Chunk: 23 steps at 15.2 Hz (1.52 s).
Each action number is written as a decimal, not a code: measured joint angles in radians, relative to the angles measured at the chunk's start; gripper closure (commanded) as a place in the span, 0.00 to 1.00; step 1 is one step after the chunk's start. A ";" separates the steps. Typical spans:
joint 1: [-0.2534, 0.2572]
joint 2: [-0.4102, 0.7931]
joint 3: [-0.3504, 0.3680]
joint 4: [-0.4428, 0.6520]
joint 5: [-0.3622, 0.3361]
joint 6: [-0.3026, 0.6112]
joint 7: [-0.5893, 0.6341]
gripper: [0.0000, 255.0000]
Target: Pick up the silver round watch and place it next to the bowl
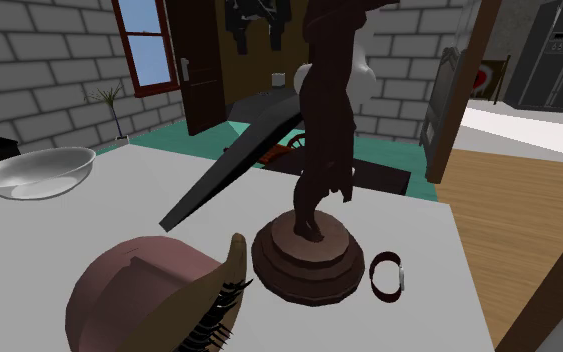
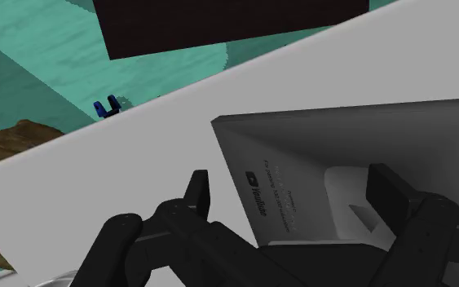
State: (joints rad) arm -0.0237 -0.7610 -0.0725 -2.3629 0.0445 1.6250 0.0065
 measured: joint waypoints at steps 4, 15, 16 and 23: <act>0.026 0.036 0.035 -0.006 0.007 0.047 0.003 0.00; 0.142 0.263 0.230 -0.009 0.007 0.299 0.043 0.00; 0.150 0.289 0.247 -0.003 0.002 0.320 0.047 0.00; 0.196 0.467 0.366 0.053 -0.067 0.441 0.097 0.00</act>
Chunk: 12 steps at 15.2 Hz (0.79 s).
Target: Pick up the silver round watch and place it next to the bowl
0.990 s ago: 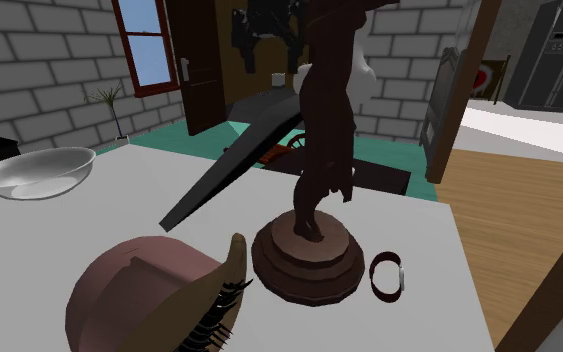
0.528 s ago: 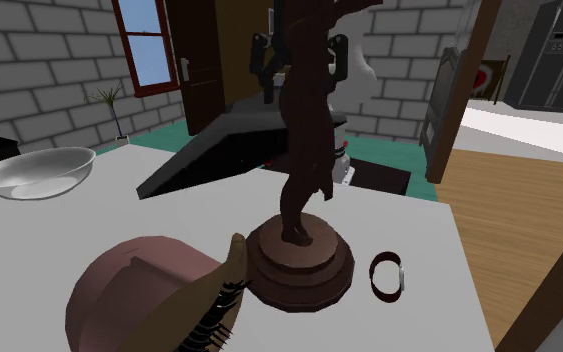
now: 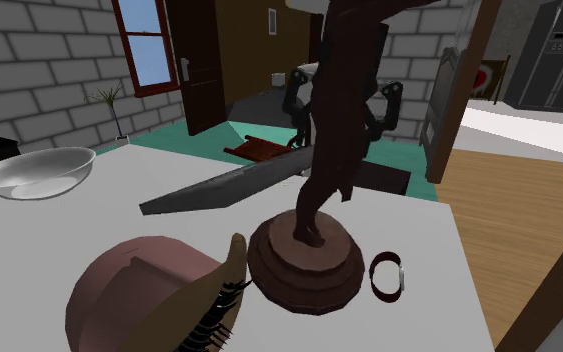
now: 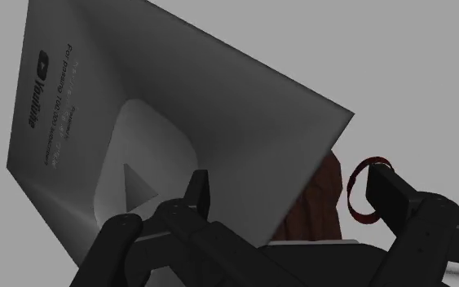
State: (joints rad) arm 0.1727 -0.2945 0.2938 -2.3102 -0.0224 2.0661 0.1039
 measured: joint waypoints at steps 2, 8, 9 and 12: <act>0.016 0.059 0.041 0.023 -0.030 0.030 0.032 0.00; 0.058 0.207 0.120 0.109 -0.177 0.088 0.118 0.00; 0.064 0.247 0.133 0.151 -0.209 0.075 0.137 0.00; 0.088 0.274 0.160 0.165 -0.280 0.065 0.179 0.00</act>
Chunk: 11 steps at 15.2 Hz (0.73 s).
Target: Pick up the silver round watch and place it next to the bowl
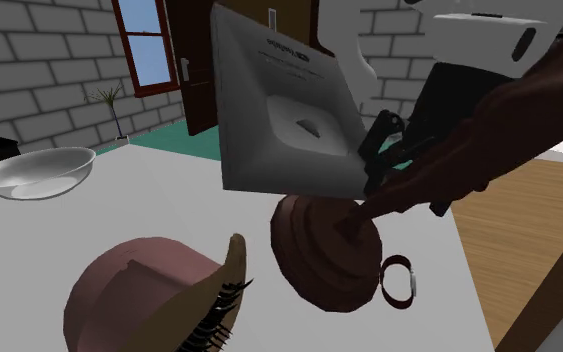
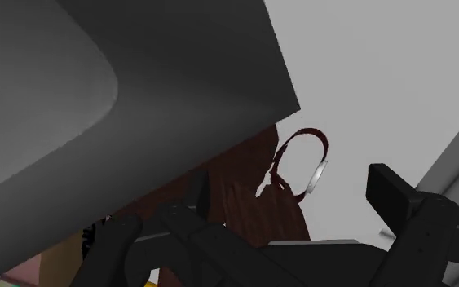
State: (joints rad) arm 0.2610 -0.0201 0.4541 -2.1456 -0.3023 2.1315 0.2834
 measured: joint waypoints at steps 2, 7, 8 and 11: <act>0.008 0.014 0.008 0.008 -0.019 0.027 0.021 0.00; -0.003 0.014 -0.004 -0.012 -0.055 0.142 0.028 0.00; -0.002 0.010 -0.002 -0.019 -0.057 0.151 0.034 0.00; -0.003 0.010 0.000 -0.021 -0.047 0.144 0.028 0.00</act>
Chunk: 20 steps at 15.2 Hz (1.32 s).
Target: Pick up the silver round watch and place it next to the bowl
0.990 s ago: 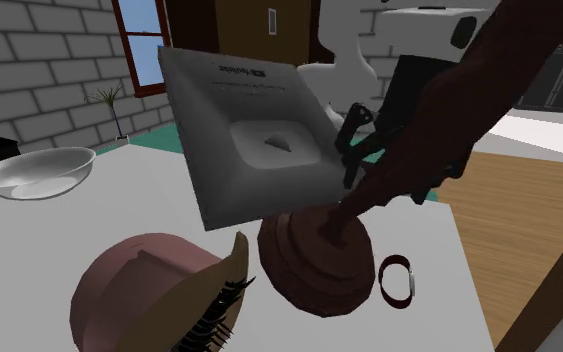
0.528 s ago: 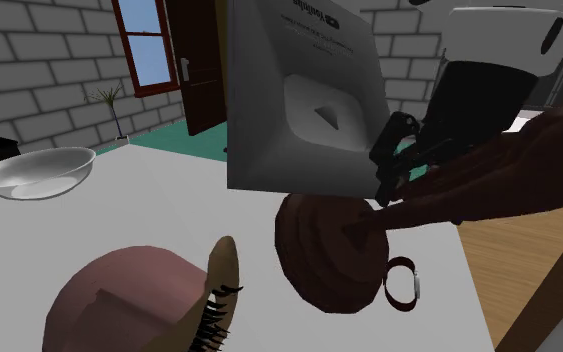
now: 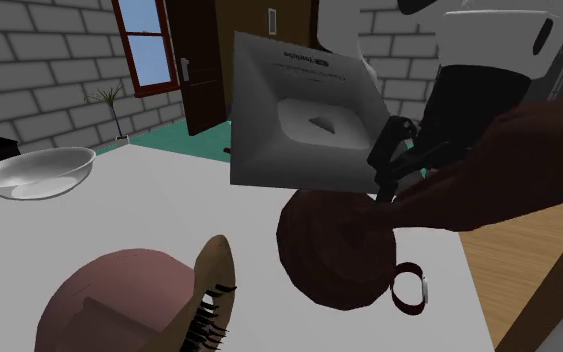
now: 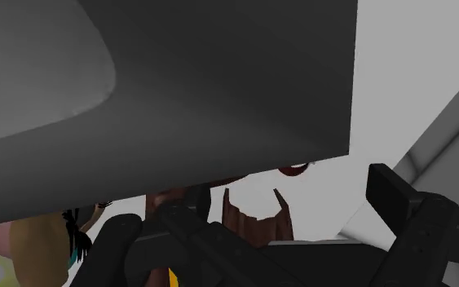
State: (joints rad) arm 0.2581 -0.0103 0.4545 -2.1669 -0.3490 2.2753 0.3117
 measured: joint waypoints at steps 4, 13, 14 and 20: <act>0.011 0.008 0.011 -0.004 -0.020 0.019 0.033 1.00; 0.005 0.059 0.009 0.062 -0.008 -0.039 0.002 1.00; 0.006 0.046 0.008 0.040 -0.016 -0.014 0.012 1.00; 0.010 0.046 0.018 0.024 0.024 -0.040 -0.009 1.00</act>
State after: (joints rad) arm 0.2681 0.0357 0.4722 -2.1433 -0.3253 2.2351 0.3026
